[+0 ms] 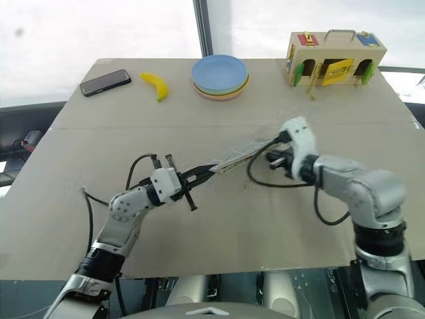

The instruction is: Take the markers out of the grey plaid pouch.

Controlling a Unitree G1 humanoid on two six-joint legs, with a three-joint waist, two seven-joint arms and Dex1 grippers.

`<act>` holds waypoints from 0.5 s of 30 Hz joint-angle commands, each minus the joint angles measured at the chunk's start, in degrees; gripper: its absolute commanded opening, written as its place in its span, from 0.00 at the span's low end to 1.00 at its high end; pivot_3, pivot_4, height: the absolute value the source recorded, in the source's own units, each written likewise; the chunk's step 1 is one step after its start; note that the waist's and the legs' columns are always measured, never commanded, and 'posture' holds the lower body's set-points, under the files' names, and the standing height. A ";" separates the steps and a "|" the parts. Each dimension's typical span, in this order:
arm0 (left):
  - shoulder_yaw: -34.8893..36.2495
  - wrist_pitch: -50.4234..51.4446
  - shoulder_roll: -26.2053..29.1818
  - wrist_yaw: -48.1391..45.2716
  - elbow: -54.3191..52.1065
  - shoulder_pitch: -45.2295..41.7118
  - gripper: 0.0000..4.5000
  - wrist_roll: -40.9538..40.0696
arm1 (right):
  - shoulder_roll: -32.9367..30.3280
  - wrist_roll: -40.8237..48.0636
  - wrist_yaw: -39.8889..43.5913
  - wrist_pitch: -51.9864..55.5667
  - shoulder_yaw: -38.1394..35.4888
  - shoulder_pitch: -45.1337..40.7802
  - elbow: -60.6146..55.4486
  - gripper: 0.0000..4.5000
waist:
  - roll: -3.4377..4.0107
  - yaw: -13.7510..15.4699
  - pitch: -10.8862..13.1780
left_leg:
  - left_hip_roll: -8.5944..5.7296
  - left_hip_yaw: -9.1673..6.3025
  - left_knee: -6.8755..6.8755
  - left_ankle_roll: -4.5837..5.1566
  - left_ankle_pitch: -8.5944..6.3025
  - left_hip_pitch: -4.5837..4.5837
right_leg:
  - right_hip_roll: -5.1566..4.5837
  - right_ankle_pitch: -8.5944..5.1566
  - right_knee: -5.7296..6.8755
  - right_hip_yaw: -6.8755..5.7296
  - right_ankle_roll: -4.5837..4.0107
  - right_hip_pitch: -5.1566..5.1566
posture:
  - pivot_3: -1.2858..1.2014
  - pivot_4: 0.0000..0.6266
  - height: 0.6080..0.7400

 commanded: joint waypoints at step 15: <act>5.18 12.52 -1.06 -2.92 -6.48 -0.43 0.00 -11.20 | -10.45 -4.69 3.68 -4.13 -1.88 7.30 -8.84 0.19 | 0.09 0.00 0.06 | -0.03 0.00 -0.11 0.02 -0.01 -0.09 | -0.01 -0.02 -0.18 0.05 0.42 -0.04 | 0.52 0.24 1.00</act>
